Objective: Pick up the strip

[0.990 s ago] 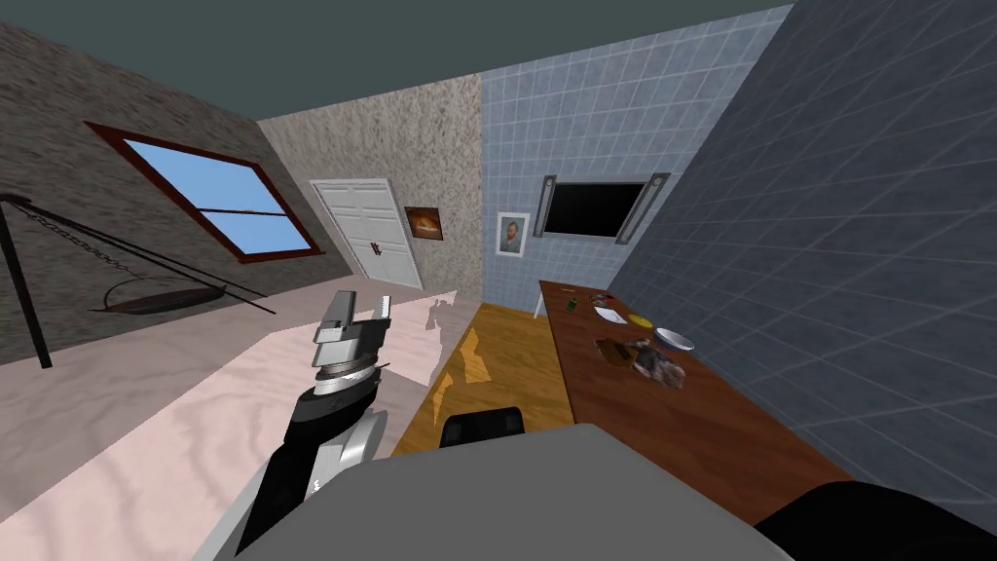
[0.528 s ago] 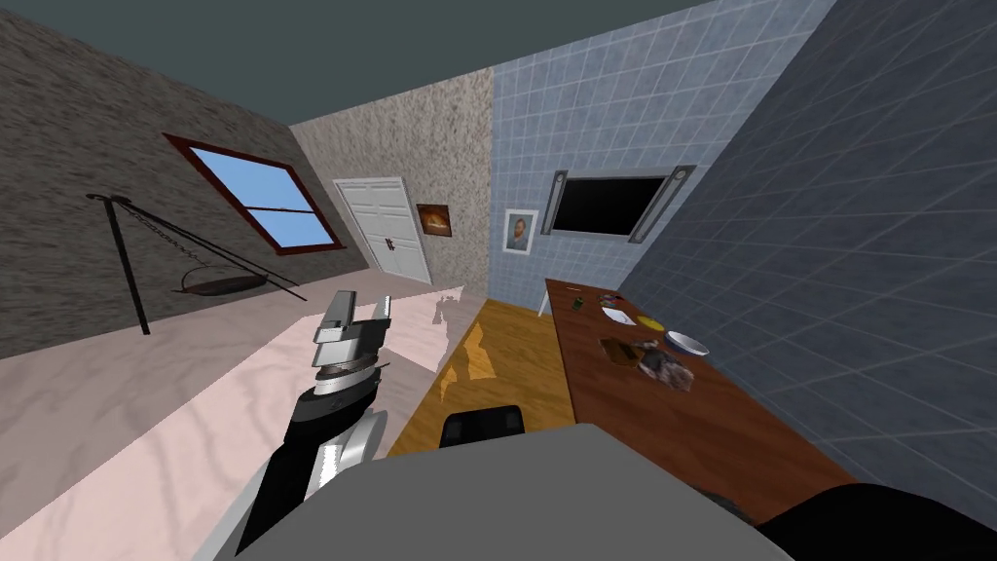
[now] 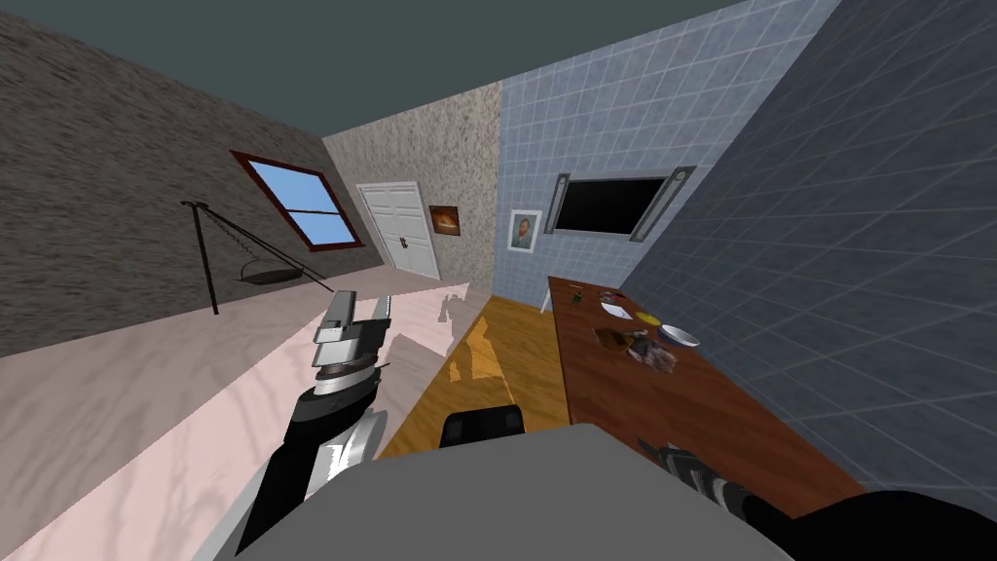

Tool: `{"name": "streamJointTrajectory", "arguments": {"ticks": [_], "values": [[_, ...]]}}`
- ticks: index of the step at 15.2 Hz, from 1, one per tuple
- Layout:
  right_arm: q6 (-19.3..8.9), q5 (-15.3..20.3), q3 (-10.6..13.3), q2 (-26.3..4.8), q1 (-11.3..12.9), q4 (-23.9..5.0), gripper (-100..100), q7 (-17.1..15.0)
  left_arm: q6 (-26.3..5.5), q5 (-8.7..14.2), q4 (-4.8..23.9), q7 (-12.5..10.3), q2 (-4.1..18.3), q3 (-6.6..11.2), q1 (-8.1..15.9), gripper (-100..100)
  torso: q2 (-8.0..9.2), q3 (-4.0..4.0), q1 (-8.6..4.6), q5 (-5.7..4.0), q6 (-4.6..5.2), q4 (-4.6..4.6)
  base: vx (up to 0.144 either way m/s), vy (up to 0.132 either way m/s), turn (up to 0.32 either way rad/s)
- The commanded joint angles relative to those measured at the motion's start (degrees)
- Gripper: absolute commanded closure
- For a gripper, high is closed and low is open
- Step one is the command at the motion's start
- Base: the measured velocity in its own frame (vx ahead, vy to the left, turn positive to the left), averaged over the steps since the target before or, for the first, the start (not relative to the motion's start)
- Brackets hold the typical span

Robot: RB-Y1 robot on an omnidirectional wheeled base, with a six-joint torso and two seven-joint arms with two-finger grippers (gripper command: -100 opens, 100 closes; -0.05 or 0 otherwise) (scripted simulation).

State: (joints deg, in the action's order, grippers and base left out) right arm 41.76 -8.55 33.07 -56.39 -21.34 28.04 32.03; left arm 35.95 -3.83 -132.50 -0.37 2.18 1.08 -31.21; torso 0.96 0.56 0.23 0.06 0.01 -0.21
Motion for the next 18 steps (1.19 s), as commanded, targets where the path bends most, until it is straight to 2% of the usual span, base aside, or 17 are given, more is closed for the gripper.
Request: {"name": "streamJointTrajectory", "arguments": {"ticks": [1,2,4,6,8,10,12,13,14,17,18], "values": [[0.16,0.64,-0.33,0.21,2.34,-0.65,-100,0.93,0.00,0.00,0.00,0.00,0.00,0.00,0.00,0,0.00,0.00,0.00,0.00,0.00,0.00,-0.186,0.009,0.123],[0.16,0.64,-0.33,0.21,2.34,-0.65,-100,0.93,0.00,0.00,0.00,0.00,0.00,0.00,0.00,0,-0.01,-0.01,-0.03,0.00,-0.03,0.01,-0.183,0.007,0.085],[0.05,1.07,-1.07,0.46,4.58,-1.00,-100,2.26,0.00,0.00,0.00,0.00,0.00,0.00,0.00,0,-0.05,-0.03,-0.06,-0.01,-0.01,0.02,-0.201,0.015,0.079],[0.05,1.07,-1.07,0.46,4.58,-1.00,-100,2.26,0.00,0.00,0.00,0.00,0.00,0.00,0.00,0,0.09,0.04,-0.06,-0.01,0.01,-0.01,-0.194,0.009,0.046],[-0.16,1.39,-1.95,0.83,6.80,-1.44,-100,3.65,0.00,0.00,0.00,0.00,0.00,0.00,0.00,0,-0.05,-0.03,-0.11,-0.02,0.00,0.02,-0.205,-0.005,0.066],[-0.16,1.39,-1.95,0.83,6.80,-2.53,-100,3.65,0.00,0.00,0.00,0.00,0.00,0.00,0.00,0,0.09,0.05,-0.18,-0.04,0.00,-0.01,-0.178,-0.017,0.065],[-0.16,1.39,-1.95,0.83,6.80,-1.44,-100,3.65,0.00,0.00,0.00,0.00,0.01,0.01,-0.01,0,-0.26,-0.14,-0.19,-0.04,0.03,0.05,-0.044,-0.002,-0.017],[-0.49,1.60,-2.95,1.31,9.01,-1.93,-100,5.06,0.00,0.00,0.00,0.00,0.01,0.01,-0.02,0,-0.47,-0.26,-0.16,-0.04,0.02,0.10,-0.146,-0.006,0.085],[-0.49,1.60,-2.95,1.31,9.01,-1.93,-100,5.06,0.00,0.00,0.00,0.00,0.01,0.00,-0.01,0,-0.33,-0.21,-0.16,-0.04,-0.04,0.09,-0.243,-0.002,0.115],[-1.23,1.71,-4.65,2.33,12.25,-2.69,-100,7.16,0.00,0.00,0.00,0.00,0.00,0.00,0.01,0,0.28,0.14,-0.20,-0.04,0.02,-0.04,-0.307,-0.032,0.080],[-1.23,1.71,-4.65,2.33,12.25,-2.69,-100,7.16,0.00,0.00,0.00,0.00,0.01,0.01,0.02,0,0.46,0.24,-0.36,-0.07,0.01,-0.08,-0.297,-0.080,0.073]]}}
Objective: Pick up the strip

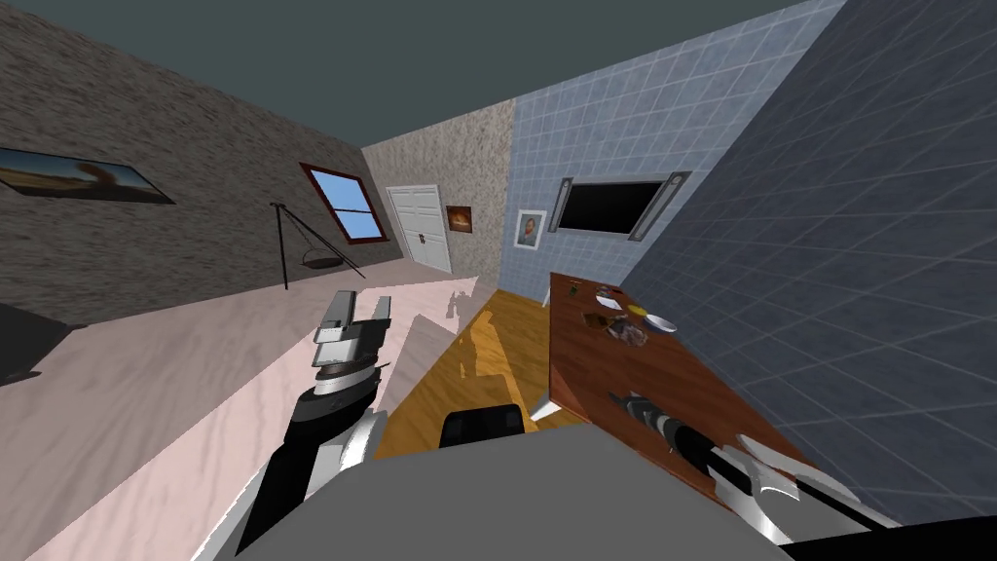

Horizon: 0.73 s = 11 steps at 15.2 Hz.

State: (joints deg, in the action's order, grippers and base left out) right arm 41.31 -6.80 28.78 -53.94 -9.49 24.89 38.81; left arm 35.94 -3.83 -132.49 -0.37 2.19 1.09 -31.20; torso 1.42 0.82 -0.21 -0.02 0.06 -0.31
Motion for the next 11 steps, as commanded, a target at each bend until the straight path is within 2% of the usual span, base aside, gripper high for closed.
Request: {"name": "streamJointTrajectory", "arguments": {"ticks": [1,3,7,8,10,11], "values": [[-1.46,-0.15,-1.59,0.86,2.45,-0.04,-100,1.71,0.00,0.00,0.00,0.00,0.00,0.00,0.00,0,0.00,0.00,0.00,0.00,0.00,0.00,-0.292,-0.107,0.061],[-1.46,-0.15,-1.59,0.86,2.45,-0.04,-100,1.71,0.00,0.00,0.00,0.00,0.00,0.00,0.00,0,-0.04,-0.02,-0.18,-0.05,-0.01,0.01,-0.231,-0.097,0.036],[-1.85,-0.26,-2.23,1.45,3.41,-0.28,-100,2.34,0.00,0.00,0.00,0.00,0.00,0.00,-0.03,0,-0.83,-0.47,0.00,-0.01,-0.03,0.18,-0.074,-0.048,0.007],[-2.27,-0.41,-2.87,2.12,4.33,-0.52,-100,2.94,0.01,0.00,0.00,0.00,0.00,0.00,-0.03,0,-0.95,-0.54,0.03,-0.02,-0.04,0.20,-0.069,-0.067,0.013],[-3.17,-0.84,-4.16,3.58,6.01,-0.95,-100,4.08,0.01,0.00,-0.01,0.00,0.01,0.01,-0.02,0,-0.84,-0.50,-0.14,-0.04,-0.05,0.19,-0.158,-0.134,0.028],[-3.17,-0.84,-4.16,3.58,6.01,-0.95,-100,4.08,0.00,0.00,0.00,0.00,0.01,0.01,-0.02,0,-0.71,-0.42,-0.30,-0.07,-0.04,0.16,-0.148,-0.168,0.017]]}}
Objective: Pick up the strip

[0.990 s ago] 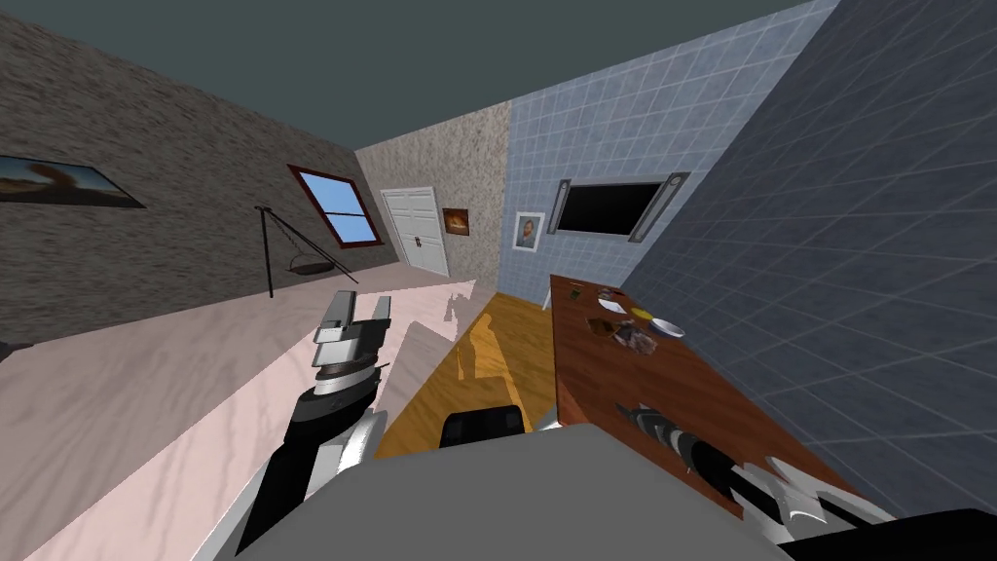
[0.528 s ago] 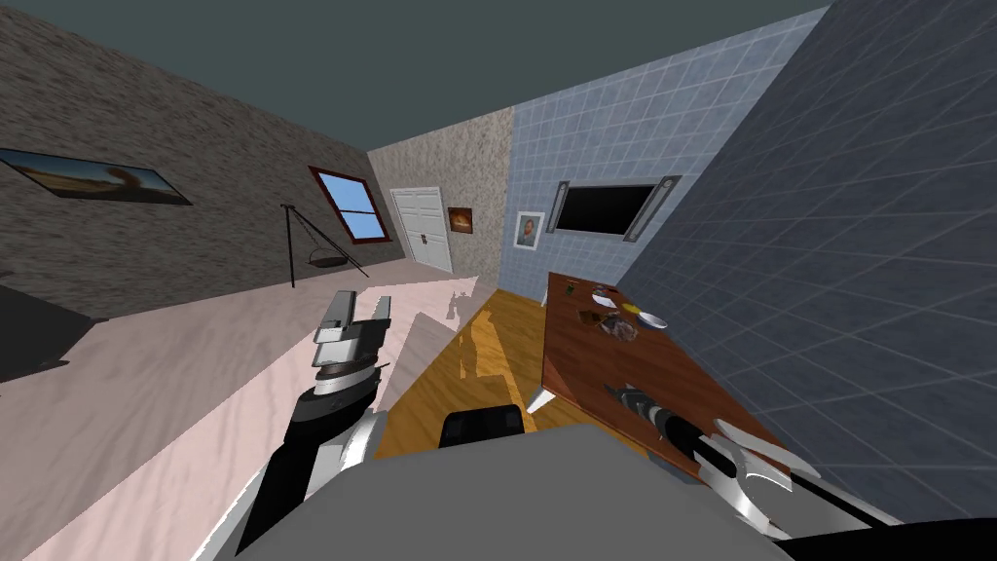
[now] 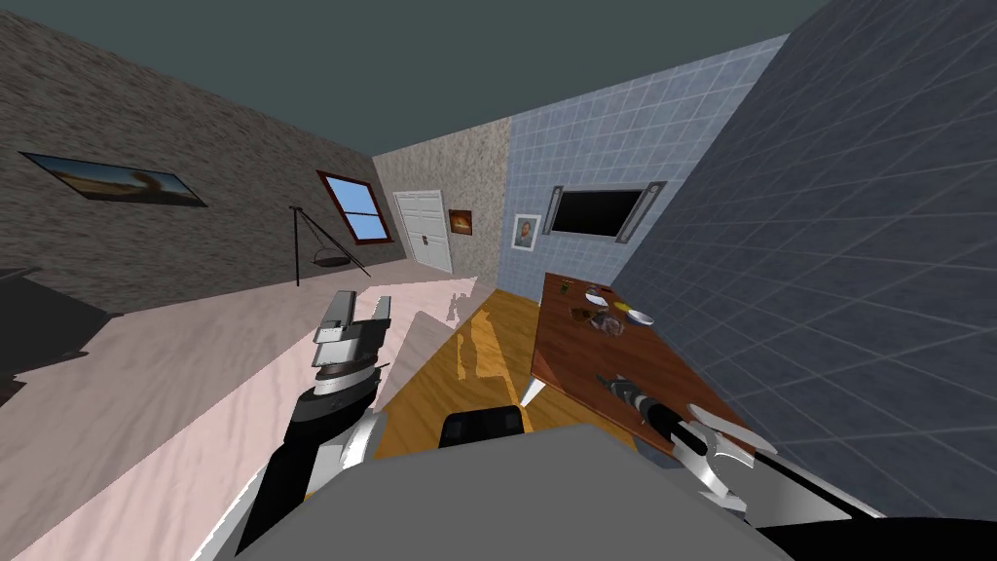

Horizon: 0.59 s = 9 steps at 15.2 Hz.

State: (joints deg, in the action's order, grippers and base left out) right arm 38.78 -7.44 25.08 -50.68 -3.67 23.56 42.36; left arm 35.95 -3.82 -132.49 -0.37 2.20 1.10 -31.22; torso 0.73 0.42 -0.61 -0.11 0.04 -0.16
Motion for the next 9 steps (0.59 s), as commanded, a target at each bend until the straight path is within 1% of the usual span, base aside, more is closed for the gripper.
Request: {"name": "streamJointTrajectory", "arguments": {"ticks": [1,2,3,4,5,6,7,8,9], "values": [[-1.11,-0.47,-1.10,1.06,0.92,0.17,-100,1.06,0.00,0.00,0.00,0.00,0.00,0.00,0.00,0,0.00,0.00,0.00,0.00,0.00,0.00,-0.132,-0.195,-0.001],[-1.56,-0.77,-1.71,1.81,1.59,-0.03,-100,1.57,0.00,0.00,0.00,0.00,0.00,0.00,0.00,0,-0.01,-0.01,-0.12,-0.02,0.00,0.00,-0.142,-0.233,-0.006],[-1.56,-0.77,-1.71,1.81,1.59,-0.03,-100,1.57,0.00,0.00,0.00,0.00,0.01,0.01,0.00,0,0.00,0.00,-0.26,-0.05,0.01,0.00,-0.160,-0.217,0.003],[-2.00,-1.09,-2.30,2.53,2.19,-0.22,-100,2.06,0.00,0.00,0.00,0.00,0.01,0.01,0.00,0,0.04,0.02,-0.29,-0.07,0.01,0.00,-0.164,-0.197,-0.002],[-2.00,-1.09,-2.30,2.53,2.19,-0.22,-100,2.06,0.00,0.00,0.00,0.00,0.01,0.01,0.00,0,0.08,0.04,-0.26,-0.07,0.02,-0.01,-0.121,-0.157,-0.007],[-2.00,-1.09,-2.30,2.53,2.19,-0.22,-100,2.06,0.00,0.00,0.00,0.00,0.00,0.00,0.00,0,0.00,0.01,-0.15,-0.05,0.01,0.00,-0.063,-0.092,-0.003],[-2.81,-1.74,-3.35,3.89,3.13,-0.59,-100,2.97,0.00,0.00,0.00,0.00,0.00,0.00,-0.01,0,-0.15,-0.08,0.06,-0.02,0.00,0.02,-0.095,-0.152,-0.037],[-2.81,-1.74,-3.35,3.89,3.13,-0.59,-100,2.97,0.00,0.00,0.00,0.00,0.00,0.00,-0.01,0,-0.16,-0.10,0.00,0.00,0.00,0.04,-0.106,-0.194,-0.020],[-3.17,-2.05,-3.78,4.53,3.47,-0.76,-100,3.40,0.00,0.00,0.00,0.00,0.00,0.00,-0.01,0,-0.16,-0.09,-0.11,-0.03,0.01,0.03,-0.096,-0.202,-0.011]]}}
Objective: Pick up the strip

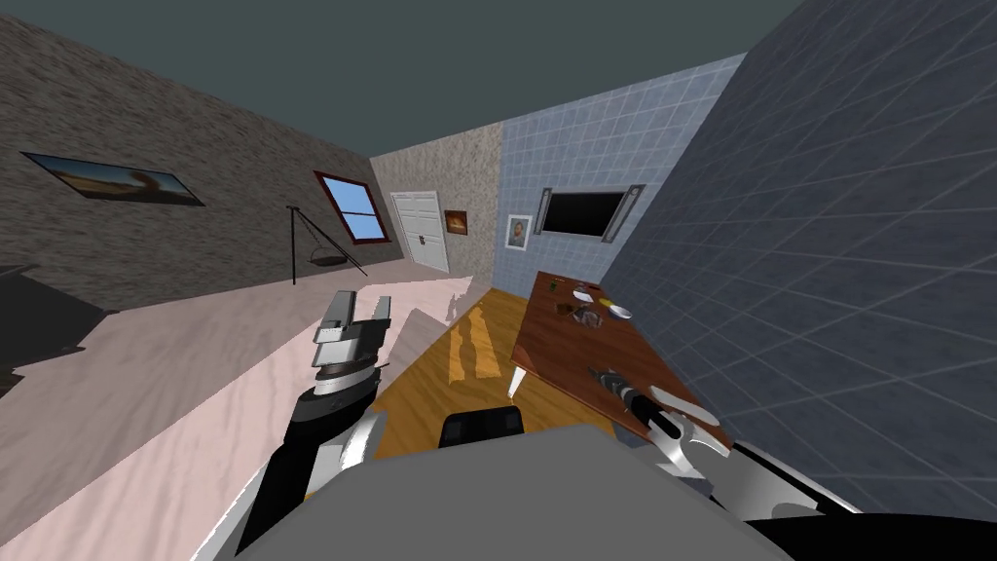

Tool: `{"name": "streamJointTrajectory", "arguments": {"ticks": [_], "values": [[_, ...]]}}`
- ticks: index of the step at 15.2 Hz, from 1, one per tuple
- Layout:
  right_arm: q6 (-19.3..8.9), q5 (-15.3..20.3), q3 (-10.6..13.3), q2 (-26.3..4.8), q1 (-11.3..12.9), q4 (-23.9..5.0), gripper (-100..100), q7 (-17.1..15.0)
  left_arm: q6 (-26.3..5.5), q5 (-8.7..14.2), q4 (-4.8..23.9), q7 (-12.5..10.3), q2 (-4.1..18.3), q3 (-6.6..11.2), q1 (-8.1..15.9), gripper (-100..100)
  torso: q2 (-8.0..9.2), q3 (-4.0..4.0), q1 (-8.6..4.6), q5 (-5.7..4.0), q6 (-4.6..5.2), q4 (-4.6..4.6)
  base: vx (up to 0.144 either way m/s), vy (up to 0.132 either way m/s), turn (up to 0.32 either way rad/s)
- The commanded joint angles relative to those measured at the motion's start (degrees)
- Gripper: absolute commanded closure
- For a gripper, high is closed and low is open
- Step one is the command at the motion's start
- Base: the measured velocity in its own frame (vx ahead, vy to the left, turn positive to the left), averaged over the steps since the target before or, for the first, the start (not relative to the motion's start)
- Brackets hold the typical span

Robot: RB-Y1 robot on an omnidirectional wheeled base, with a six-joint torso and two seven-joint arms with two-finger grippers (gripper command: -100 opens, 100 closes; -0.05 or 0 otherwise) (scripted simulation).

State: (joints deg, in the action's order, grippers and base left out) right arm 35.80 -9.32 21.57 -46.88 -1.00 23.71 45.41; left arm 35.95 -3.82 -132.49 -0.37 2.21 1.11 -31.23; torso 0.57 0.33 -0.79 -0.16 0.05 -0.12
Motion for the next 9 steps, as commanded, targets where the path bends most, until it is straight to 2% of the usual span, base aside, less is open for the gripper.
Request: {"name": "streamJointTrajectory", "arguments": {"ticks": [1,5,6,7,8,9], "values": [[-0.51,-0.46,-0.63,1.32,1.06,-1.08,-100,0.75,0.00,0.00,0.00,0.00,0.00,0.00,0.00,0,0.00,0.00,0.00,0.00,0.00,0.00,-0.107,-0.235,-0.018],[-1.68,-1.17,-1.01,4.25,0.93,-1.76,-100,2.11,0.00,0.00,0.00,0.00,0.00,0.00,0.00,0,-0.01,0.00,-0.18,-0.06,0.00,0.00,-0.096,-0.227,-0.009],[-1.00,-0.90,-0.86,3.21,1.48,-2.23,-100,1.55,0.00,0.00,0.00,0.00,0.00,0.00,0.00,0,-0.06,-0.03,-0.11,-0.05,0.00,0.02,-0.049,-0.116,0.013],[-1.47,-0.91,-1.21,4.19,1.70,-3.01,-100,3.13,0.00,0.00,0.00,0.00,0.00,0.00,0.00,0,-0.13,-0.07,0.13,0.00,-0.01,0.02,0.045,-0.062,0.012],[-0.96,-0.87,-0.90,3.72,1.71,-2.94,-100,1.92,0.00,0.00,0.00,0.00,-0.01,-0.01,-0.01,0,-0.37,-0.19,0.35,0.05,-0.03,0.06,0.050,-0.038,0.010],[-0.97,-0.86,-0.93,3.84,1.76,-3.11,100,2.17,0.00,0.00,0.00,0.00,-0.01,-0.01,-0.01,0,-0.49,-0.27,0.52,0.09,-0.03,0.10,0.012,-0.017,0.003]]}}
